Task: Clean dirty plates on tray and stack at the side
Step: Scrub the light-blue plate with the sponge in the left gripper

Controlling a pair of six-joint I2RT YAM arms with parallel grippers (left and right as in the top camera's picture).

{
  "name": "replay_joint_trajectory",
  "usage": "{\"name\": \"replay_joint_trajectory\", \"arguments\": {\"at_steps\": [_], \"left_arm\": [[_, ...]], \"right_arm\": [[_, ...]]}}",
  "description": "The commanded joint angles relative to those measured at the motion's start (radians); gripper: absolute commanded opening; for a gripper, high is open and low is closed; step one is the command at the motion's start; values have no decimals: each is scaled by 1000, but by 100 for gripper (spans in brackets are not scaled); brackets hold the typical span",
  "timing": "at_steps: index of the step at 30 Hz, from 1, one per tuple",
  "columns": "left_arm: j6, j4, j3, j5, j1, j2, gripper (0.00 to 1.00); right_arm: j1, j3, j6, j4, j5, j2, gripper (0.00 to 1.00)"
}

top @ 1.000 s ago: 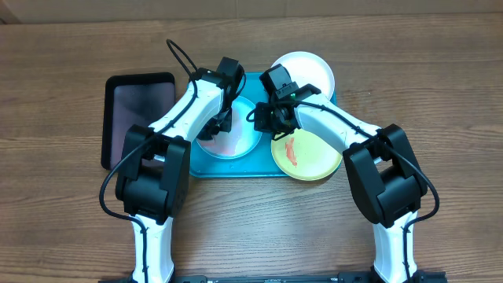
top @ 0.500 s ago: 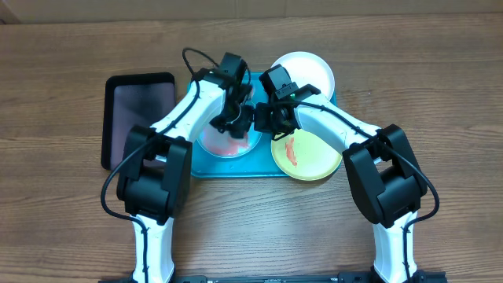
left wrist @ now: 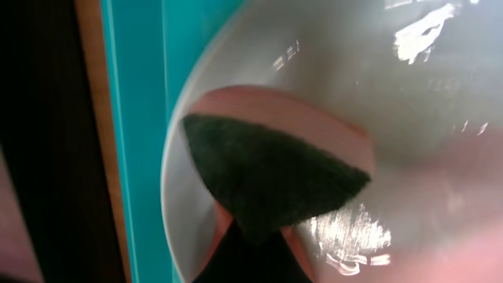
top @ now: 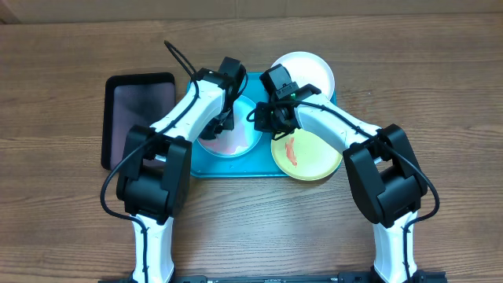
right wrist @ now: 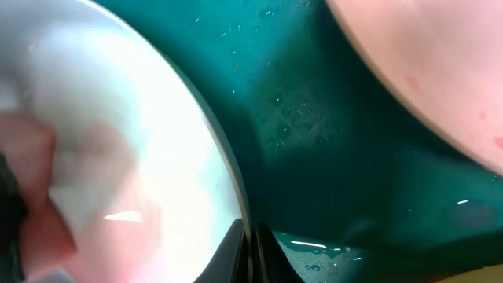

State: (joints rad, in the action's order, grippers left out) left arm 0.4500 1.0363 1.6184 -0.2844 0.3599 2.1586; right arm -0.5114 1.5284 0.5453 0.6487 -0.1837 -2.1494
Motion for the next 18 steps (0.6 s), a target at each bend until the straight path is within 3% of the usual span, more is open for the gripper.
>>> {"name": "replay_joint_trajectory", "arguments": {"at_steps": [1,5,7,10,15,18], "left_arm": [[-17,55,9,223,2,18,4],[-190,55,9,511,14,18,4],[-219,26,9,543,17,18,4],[-187,-25,8,451,16,18,5],[-25,-134,9,113,3,18,4],[51,-178,10,-14,-16,18,4]], "right_arm": [[-3,-23,0,7,7,13,4],[-3,-23,0,7,7,13,4],[-3,-23,0,7,7,13,4],[-3,-23,0,9,7,13,4],[-3,-23,1,11,10,13,4],[-3,-23,1,11,11,13,4]]}}
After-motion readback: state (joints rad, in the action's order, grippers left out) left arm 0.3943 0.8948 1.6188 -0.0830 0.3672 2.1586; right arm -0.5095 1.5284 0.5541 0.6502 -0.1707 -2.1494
